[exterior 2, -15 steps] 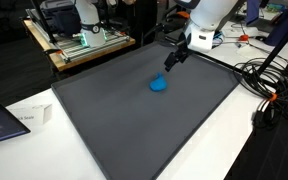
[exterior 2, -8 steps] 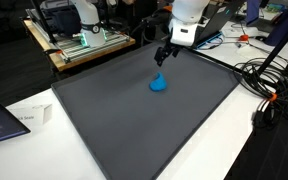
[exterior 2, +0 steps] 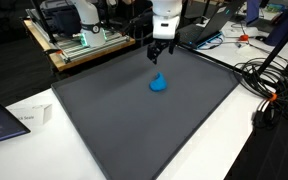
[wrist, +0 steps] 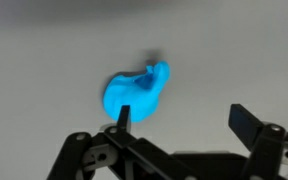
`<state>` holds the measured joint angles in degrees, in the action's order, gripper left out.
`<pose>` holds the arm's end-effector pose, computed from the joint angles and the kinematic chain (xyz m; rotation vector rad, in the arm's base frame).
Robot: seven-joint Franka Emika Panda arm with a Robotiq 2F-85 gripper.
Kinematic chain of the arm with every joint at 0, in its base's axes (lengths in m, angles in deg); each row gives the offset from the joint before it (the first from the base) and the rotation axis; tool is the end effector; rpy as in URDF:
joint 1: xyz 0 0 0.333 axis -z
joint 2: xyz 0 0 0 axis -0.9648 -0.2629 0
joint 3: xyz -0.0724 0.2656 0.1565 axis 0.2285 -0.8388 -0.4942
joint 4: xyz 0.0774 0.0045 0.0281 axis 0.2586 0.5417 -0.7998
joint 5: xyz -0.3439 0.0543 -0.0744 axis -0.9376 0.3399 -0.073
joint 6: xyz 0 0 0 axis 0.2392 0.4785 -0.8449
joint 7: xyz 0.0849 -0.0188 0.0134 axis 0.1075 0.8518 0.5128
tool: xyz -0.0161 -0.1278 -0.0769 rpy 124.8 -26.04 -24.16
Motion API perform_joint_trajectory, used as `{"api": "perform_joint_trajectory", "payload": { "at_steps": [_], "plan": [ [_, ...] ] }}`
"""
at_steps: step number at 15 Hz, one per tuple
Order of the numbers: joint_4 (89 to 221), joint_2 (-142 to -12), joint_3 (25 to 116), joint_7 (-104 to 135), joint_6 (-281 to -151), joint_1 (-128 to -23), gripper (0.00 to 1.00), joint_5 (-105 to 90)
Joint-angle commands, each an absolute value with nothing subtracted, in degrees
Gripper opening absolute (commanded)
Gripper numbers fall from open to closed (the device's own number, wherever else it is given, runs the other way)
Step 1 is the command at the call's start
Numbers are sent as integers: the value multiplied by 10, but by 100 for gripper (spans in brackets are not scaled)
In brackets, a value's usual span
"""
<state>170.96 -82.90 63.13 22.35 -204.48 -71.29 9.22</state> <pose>0.5808 0.0204 0.2704 -2.9110 0.1635 0.1975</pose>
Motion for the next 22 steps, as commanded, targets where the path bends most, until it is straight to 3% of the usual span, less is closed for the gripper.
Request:
{"api": "perform_joint_trajectory", "payload": {
  "at_steps": [1,22],
  "plan": [
    [1794,-777,627,277,-2117,-698,100,152],
    [1975,-731,595,559,-2358,-666,100,484]
  ]
}}
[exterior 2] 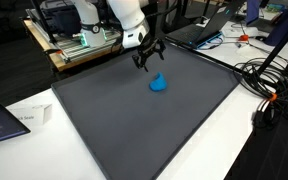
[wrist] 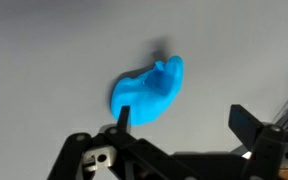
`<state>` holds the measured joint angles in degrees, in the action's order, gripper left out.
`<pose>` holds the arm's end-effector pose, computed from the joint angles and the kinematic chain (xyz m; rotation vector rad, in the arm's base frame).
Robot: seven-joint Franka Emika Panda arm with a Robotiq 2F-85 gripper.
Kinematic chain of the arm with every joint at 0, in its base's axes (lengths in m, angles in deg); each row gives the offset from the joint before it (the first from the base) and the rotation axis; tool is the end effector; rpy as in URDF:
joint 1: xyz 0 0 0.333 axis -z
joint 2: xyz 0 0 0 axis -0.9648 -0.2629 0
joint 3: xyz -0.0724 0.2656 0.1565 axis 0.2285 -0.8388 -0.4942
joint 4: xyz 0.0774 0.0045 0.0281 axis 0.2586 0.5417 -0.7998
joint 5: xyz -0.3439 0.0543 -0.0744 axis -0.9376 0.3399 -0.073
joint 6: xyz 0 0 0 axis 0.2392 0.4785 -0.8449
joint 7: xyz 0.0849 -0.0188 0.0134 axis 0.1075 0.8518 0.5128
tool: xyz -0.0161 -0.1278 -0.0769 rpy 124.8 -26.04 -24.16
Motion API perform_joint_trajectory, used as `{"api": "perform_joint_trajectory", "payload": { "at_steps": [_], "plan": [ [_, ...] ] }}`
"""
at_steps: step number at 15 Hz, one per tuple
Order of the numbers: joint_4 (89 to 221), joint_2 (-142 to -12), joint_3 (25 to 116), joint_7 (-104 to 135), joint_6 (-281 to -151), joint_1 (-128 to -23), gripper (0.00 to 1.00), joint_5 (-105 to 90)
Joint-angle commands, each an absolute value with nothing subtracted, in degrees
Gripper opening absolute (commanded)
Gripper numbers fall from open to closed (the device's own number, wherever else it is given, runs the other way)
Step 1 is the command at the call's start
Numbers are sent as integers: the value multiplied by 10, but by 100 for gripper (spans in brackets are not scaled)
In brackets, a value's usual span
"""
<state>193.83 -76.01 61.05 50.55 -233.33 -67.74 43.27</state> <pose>0.5209 -0.0150 0.2274 -2.7065 0.3181 -0.2604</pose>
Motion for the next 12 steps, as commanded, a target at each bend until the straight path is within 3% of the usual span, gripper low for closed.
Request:
{"api": "perform_joint_trajectory", "payload": {
  "at_steps": [1,12],
  "plan": [
    [1983,-728,594,570,-2366,-668,100,497],
    [2048,-681,563,725,-2437,-681,100,679]
  ]
}}
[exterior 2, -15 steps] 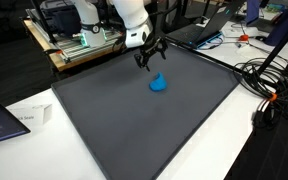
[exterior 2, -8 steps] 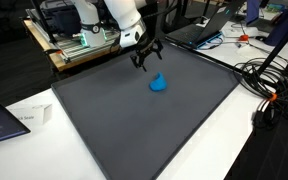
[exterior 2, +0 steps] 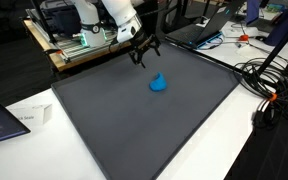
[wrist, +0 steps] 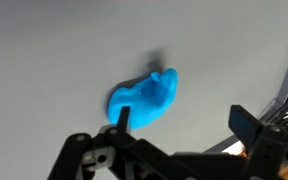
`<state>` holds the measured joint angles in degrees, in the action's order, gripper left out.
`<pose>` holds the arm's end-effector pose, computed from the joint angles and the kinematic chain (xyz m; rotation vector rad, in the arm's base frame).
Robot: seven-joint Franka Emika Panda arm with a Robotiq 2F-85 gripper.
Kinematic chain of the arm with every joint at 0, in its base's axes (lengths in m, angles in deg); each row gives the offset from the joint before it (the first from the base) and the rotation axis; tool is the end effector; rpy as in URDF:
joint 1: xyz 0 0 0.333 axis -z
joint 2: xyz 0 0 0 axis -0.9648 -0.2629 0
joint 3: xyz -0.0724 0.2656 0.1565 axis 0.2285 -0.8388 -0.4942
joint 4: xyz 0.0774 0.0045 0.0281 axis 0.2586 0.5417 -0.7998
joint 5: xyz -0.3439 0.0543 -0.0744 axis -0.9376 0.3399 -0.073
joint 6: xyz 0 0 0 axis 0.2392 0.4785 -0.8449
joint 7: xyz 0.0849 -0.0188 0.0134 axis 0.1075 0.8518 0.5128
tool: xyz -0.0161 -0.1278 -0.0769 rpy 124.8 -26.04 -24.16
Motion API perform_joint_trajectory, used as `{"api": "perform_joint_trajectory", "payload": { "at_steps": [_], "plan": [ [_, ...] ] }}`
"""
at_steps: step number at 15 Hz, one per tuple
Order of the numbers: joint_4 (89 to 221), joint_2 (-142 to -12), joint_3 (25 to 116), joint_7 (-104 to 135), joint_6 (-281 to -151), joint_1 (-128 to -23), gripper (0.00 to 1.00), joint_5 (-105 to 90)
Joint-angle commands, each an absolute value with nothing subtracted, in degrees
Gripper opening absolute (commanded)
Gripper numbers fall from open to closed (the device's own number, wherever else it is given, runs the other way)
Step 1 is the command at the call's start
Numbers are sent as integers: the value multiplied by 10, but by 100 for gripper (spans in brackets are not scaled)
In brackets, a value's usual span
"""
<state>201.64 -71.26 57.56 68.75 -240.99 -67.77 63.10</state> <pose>0.4810 -0.0064 0.2268 -2.6775 0.2954 -0.4323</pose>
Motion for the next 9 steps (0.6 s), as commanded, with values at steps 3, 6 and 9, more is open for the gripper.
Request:
{"api": "perform_joint_trajectory", "payload": {
  "at_steps": [3,6,9],
  "plan": [
    [2062,-670,550,747,-2467,-687,100,718],
    [2073,-661,535,769,-2498,-695,100,752],
    [2079,-657,519,781,-2527,-704,100,784]
  ]
}}
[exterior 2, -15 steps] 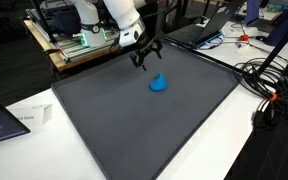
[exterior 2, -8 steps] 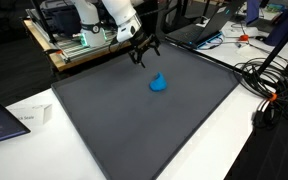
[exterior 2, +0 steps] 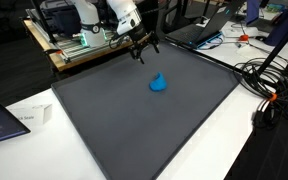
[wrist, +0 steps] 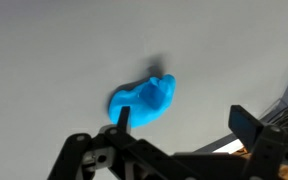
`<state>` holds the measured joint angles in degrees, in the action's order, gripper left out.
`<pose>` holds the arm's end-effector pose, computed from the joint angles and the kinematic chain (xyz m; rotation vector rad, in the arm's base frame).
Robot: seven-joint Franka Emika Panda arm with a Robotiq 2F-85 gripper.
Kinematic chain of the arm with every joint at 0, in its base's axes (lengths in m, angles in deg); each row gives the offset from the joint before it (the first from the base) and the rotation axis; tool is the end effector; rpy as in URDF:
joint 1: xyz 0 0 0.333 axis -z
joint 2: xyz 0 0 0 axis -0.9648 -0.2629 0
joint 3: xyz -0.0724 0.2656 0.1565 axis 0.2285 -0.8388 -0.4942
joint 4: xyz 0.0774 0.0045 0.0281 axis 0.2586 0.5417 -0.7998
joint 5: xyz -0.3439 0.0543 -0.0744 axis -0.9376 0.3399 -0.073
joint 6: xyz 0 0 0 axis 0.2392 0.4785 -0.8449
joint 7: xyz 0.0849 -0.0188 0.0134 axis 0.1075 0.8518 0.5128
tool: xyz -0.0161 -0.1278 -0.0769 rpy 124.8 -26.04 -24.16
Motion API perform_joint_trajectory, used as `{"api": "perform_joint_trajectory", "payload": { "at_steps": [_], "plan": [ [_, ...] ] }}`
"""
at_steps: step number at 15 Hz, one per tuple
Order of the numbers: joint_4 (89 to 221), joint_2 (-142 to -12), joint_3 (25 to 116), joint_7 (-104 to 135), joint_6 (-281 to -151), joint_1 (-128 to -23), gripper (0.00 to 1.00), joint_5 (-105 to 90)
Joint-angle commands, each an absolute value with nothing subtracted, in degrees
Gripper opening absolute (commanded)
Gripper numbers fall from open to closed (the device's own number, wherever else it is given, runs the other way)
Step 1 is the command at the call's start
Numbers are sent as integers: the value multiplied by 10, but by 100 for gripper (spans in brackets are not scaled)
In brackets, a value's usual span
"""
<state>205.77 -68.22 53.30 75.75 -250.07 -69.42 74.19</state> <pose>0.4561 0.0120 0.2330 -2.7333 0.3111 -0.5483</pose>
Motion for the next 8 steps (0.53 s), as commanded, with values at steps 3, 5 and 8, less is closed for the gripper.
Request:
{"api": "perform_joint_trajectory", "payload": {
  "at_steps": [3,5,8],
  "plan": [
    [2086,-653,505,783,-2553,-715,100,808],
    [2090,-652,495,777,-2572,-725,100,820],
    [2093,-654,479,767,-2606,-741,100,836]
  ]
}}
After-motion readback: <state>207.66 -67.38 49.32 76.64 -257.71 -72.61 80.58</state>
